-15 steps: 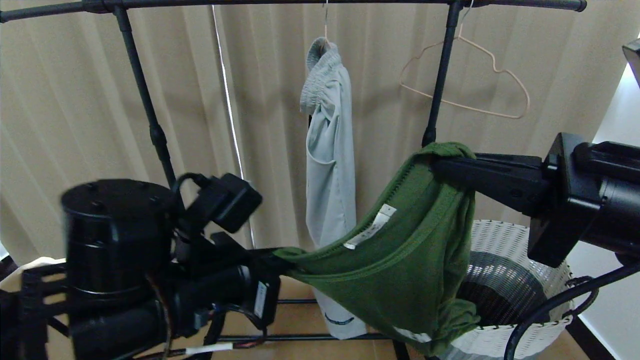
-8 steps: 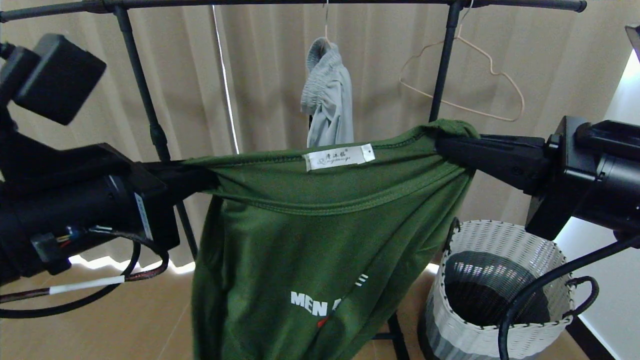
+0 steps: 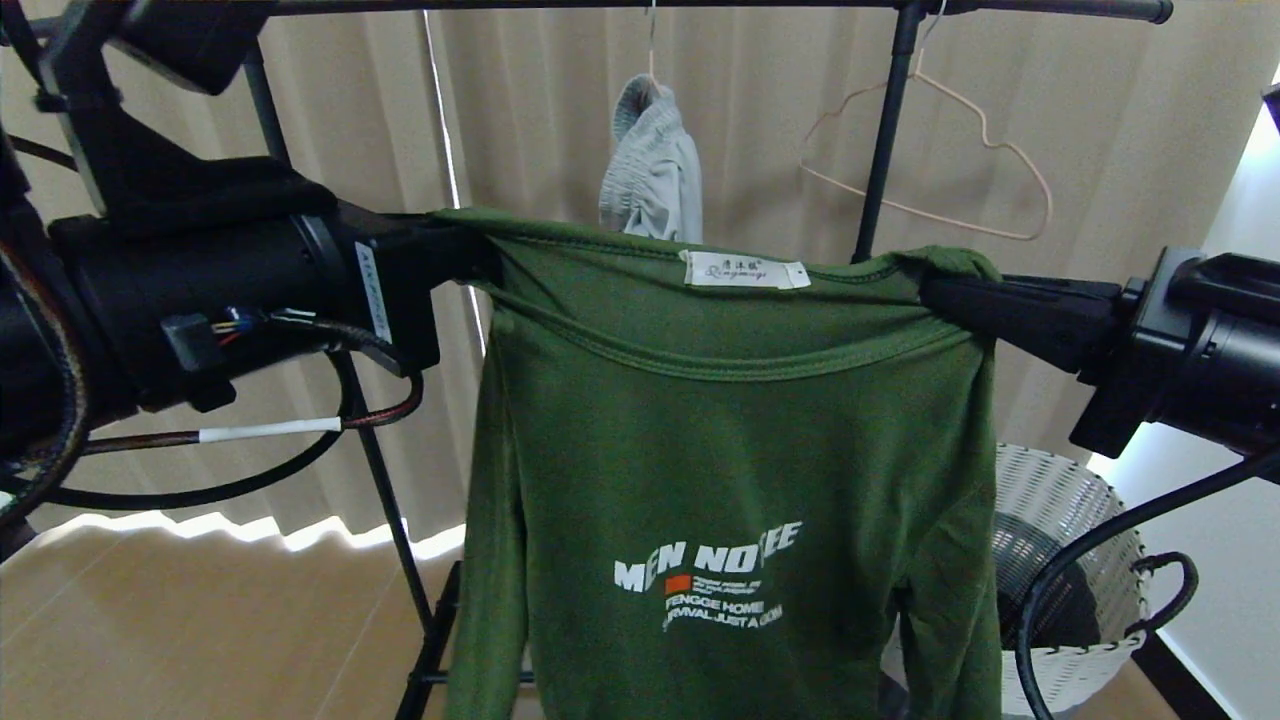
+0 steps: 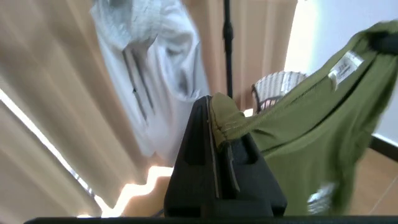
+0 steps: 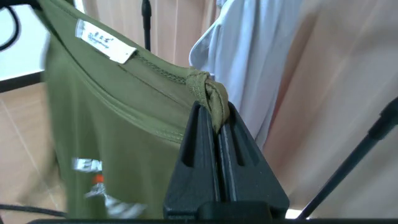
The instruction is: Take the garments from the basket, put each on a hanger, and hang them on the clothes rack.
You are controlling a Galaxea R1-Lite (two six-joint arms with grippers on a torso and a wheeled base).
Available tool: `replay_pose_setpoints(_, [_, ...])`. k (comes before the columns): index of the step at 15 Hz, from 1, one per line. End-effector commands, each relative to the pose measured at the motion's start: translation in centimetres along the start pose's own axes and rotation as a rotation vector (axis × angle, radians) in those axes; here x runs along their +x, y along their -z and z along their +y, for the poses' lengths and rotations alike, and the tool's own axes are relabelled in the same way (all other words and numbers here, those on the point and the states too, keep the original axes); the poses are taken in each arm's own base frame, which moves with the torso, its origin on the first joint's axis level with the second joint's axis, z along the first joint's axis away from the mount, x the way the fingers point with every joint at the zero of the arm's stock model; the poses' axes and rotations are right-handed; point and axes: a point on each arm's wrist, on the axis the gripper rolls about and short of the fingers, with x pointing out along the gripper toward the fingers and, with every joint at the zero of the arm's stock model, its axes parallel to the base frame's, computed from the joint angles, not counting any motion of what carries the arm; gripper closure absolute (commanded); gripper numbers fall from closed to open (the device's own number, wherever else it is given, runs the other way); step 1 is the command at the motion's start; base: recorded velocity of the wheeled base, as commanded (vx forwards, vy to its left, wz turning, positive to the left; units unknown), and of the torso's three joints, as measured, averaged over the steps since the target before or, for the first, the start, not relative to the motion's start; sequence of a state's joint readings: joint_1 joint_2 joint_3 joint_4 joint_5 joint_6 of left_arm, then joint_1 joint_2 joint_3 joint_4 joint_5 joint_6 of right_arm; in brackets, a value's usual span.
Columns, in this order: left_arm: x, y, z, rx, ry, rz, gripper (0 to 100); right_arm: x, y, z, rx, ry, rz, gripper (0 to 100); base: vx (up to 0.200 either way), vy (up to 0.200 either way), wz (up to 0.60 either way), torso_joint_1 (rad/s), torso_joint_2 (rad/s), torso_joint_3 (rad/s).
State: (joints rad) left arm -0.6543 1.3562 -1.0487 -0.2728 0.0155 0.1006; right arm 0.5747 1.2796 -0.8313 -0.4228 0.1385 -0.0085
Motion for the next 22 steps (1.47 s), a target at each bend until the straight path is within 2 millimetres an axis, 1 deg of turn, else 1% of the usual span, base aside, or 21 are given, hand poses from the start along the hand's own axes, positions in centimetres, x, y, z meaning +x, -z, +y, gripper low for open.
replay_pose_setpoints(1, [0.7, -0.1, -0.3, 0.003, 0.014, 0.002, 100, -0.4, -0.4, 0.0, -0.003, 0.0, -0.018, 100, 0.0, 0.0, 0.0, 0.0, 0.0, 0.0])
replay_pose_setpoints(4, [0.5, -0.1, 0.1, 0.031, -0.011, 0.005, 100, 0.0, -1.5, -0.3, -0.01, 0.01, -0.068, 100, 0.0, 0.0, 0.0, 0.0, 0.0, 0.0])
replay_pose_setpoints(5, [0.5, 0.0, 0.3, 0.031, -0.02, 0.009, 100, 0.3, -1.4, -0.5, -0.011, 0.02, -0.062, 100, 0.0, 0.0, 0.0, 0.0, 0.0, 0.0])
replay_pose_setpoints(7, [0.6, -0.1, 0.3, 0.033, -0.029, 0.009, 100, 0.2, -1.5, -0.6, -0.012, 0.025, -0.069, 100, 0.0, 0.0, 0.0, 0.0, 0.0, 0.0])
replay_pose_setpoints(9, [0.8, 0.5, 0.3, 0.038, -0.046, 0.031, 100, -0.1, -1.9, -0.7, -0.016, 0.033, -0.092, 100, 0.0, 0.0, 0.0, 0.0, 0.0, 0.0])
replay_pose_setpoints(13, [0.8, 0.5, 0.4, 0.059, -0.052, 0.032, 100, 0.3, -2.1, -0.8, -0.016, 0.033, -0.093, 100, 0.0, 0.0, 0.0, 0.0, 0.0, 0.0])
replay_pose_setpoints(15, [0.8, 0.6, 0.5, 0.076, -0.056, 0.036, 100, 1.0, -2.6, -0.9, -0.017, 0.033, -0.101, 100, 0.0, 0.0, 0.0, 0.0, 0.0, 0.0])
replay_pose_setpoints(16, [0.8, 0.9, 0.7, 0.101, -0.089, 0.054, 100, 1.5, -2.8, -1.0, -0.018, 0.035, -0.104, 100, 0.0, 0.0, 0.0, 0.0, 0.0, 0.0])
replay_pose_setpoints(19, [0.6, 1.7, 1.0, 0.141, -0.121, 0.085, 100, 2.3, -2.4, -1.7, -0.014, 0.054, -0.084, 100, 0.0, 0.0, 0.0, 0.0, 0.0, 0.0])
replay_pose_setpoints(20, [0.5, 1.7, 0.9, 0.14, -0.115, 0.084, 100, 2.8, -2.2, -2.3, -0.011, 0.073, -0.075, 100, 0.0, 0.0, 0.0, 0.0, 0.0, 0.0])
replay_pose_setpoints(22, [-0.5, 1.1, 0.6, 0.138, -0.094, 0.053, 100, 4.7, -2.3, -3.2, 0.003, 0.089, -0.098, 100, 0.0, 0.0, 0.0, 0.0, 0.0, 0.0])
